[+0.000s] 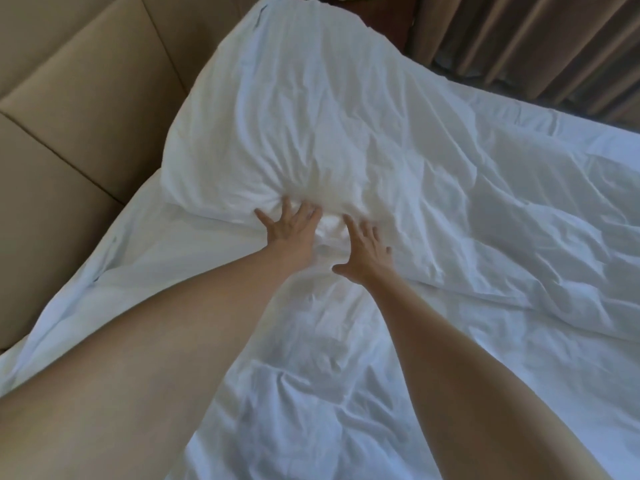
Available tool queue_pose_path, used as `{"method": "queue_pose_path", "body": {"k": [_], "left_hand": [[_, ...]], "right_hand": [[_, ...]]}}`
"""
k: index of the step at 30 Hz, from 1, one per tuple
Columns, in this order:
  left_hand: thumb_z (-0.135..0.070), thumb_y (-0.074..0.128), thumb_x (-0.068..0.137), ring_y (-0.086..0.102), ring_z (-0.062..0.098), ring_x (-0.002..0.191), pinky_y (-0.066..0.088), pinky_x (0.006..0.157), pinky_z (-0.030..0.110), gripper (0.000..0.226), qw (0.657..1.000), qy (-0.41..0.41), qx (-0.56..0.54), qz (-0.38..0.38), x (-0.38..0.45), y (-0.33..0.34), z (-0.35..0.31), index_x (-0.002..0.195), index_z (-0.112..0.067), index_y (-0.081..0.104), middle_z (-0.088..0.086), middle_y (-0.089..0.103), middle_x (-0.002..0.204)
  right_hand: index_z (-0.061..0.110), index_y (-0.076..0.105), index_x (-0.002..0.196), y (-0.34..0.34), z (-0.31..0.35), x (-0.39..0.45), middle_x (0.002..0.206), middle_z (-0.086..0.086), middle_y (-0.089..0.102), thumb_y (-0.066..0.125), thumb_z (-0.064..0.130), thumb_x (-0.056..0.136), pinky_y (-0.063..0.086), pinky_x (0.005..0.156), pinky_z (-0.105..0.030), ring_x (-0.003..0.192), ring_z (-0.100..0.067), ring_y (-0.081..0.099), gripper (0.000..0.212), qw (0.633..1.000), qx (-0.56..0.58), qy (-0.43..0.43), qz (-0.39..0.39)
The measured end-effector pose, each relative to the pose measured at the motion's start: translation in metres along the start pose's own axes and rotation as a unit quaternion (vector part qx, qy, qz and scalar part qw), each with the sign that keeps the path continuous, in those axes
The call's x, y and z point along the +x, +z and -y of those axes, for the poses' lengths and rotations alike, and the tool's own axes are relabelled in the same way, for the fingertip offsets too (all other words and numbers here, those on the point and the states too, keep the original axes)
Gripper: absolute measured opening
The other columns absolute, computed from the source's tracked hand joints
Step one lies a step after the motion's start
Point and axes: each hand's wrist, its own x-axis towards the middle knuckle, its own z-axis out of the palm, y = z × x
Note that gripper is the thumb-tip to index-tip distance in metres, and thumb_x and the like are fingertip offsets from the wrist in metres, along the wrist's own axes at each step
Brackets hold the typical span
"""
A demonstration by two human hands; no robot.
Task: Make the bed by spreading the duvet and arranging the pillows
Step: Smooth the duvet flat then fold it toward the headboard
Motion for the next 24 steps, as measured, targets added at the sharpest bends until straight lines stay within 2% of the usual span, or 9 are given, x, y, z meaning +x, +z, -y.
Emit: {"method": "queue_pose_path", "body": {"k": [3,5,8,10,12,15,17,20,24], "left_hand": [[-0.011,0.056,0.089,0.036,0.022,0.129,0.023,0.104,0.069,0.042,0.998,0.004,0.024,-0.056,0.014,-0.003,0.008,0.128,-0.025,0.048,-0.003,0.046,0.132],[-0.012,0.048,0.096,0.047,0.020,0.115,0.028,0.100,0.056,0.022,0.994,0.013,-0.031,-0.101,0.021,-0.006,0.013,0.104,-0.029,0.058,-0.004,0.060,0.114],[-0.019,0.038,0.102,0.056,0.023,0.102,0.030,0.088,0.040,0.024,0.985,0.047,-0.096,-0.137,0.015,-0.018,0.022,0.108,-0.027,0.060,0.000,0.067,0.102],[-0.022,0.033,0.105,0.062,0.027,0.096,0.035,0.083,0.037,0.029,0.980,0.074,-0.092,-0.162,0.003,-0.024,0.036,0.116,-0.020,0.059,0.005,0.069,0.102],[-0.035,0.027,0.106,0.064,0.031,0.089,0.040,0.075,0.036,0.039,0.980,0.089,-0.066,-0.165,-0.015,-0.035,0.052,0.114,-0.016,0.060,0.008,0.070,0.098],[-0.060,0.031,0.098,0.062,0.031,0.088,0.038,0.070,0.035,0.055,0.986,0.127,-0.031,-0.103,-0.044,-0.054,0.078,0.108,-0.016,0.061,0.008,0.066,0.096],[-0.072,0.042,0.087,0.058,0.028,0.082,0.035,0.068,0.033,0.059,0.985,0.157,0.011,-0.071,-0.065,-0.069,0.092,0.101,-0.017,0.058,0.007,0.063,0.095],[-0.065,0.049,0.087,0.059,0.026,0.084,0.036,0.066,0.032,0.053,0.982,0.154,0.098,-0.047,-0.098,-0.082,0.120,0.101,-0.015,0.059,0.006,0.063,0.099],[-0.039,0.053,0.091,0.060,0.028,0.102,0.042,0.077,0.035,0.032,0.990,0.071,0.123,-0.003,-0.151,-0.084,0.174,0.114,-0.016,0.058,0.007,0.062,0.112]], "right_hand": [[0.032,0.021,0.151,0.015,0.000,0.017,0.147,-0.002,0.043,0.070,0.034,0.086,0.033,0.111,-0.052,0.136,-0.026,0.040,0.082,0.999,0.042,0.003,-0.034],[0.028,0.039,0.141,0.015,0.003,0.024,0.132,-0.004,0.057,0.059,0.031,0.093,0.042,0.103,-0.044,0.124,-0.028,0.052,0.052,0.991,0.096,0.001,-0.095],[0.018,0.057,0.120,0.005,0.014,0.020,0.112,-0.008,0.065,0.041,0.031,0.102,0.043,0.083,-0.037,0.108,-0.032,0.059,0.027,0.984,0.074,0.000,-0.162],[0.014,0.057,0.106,-0.004,0.026,0.004,0.102,-0.011,0.066,0.036,0.035,0.104,0.037,0.073,-0.036,0.098,-0.035,0.060,0.030,0.984,0.024,-0.019,-0.177],[0.013,0.056,0.098,-0.015,0.038,-0.017,0.100,-0.014,0.067,0.032,0.044,0.104,0.034,0.072,-0.037,0.096,-0.037,0.061,0.039,0.985,-0.002,-0.038,-0.167],[0.016,0.056,0.083,-0.024,0.049,-0.048,0.100,-0.016,0.067,0.036,0.062,0.097,0.039,0.076,-0.039,0.098,-0.039,0.059,0.052,0.990,0.059,-0.018,-0.124],[0.016,0.052,0.069,-0.029,0.063,-0.069,0.090,-0.012,0.067,0.040,0.071,0.089,0.039,0.074,-0.037,0.095,-0.038,0.060,0.060,0.985,0.127,0.021,-0.111],[0.016,0.051,0.063,-0.037,0.109,-0.102,0.083,-0.008,0.064,0.043,0.072,0.086,0.042,0.074,-0.036,0.093,-0.036,0.061,0.061,0.983,0.160,0.019,-0.081],[0.017,0.054,0.074,-0.031,0.172,-0.145,0.098,-0.011,0.067,0.046,0.073,0.085,0.045,0.080,-0.037,0.098,-0.034,0.062,0.057,0.988,0.155,-0.019,-0.003]]}}
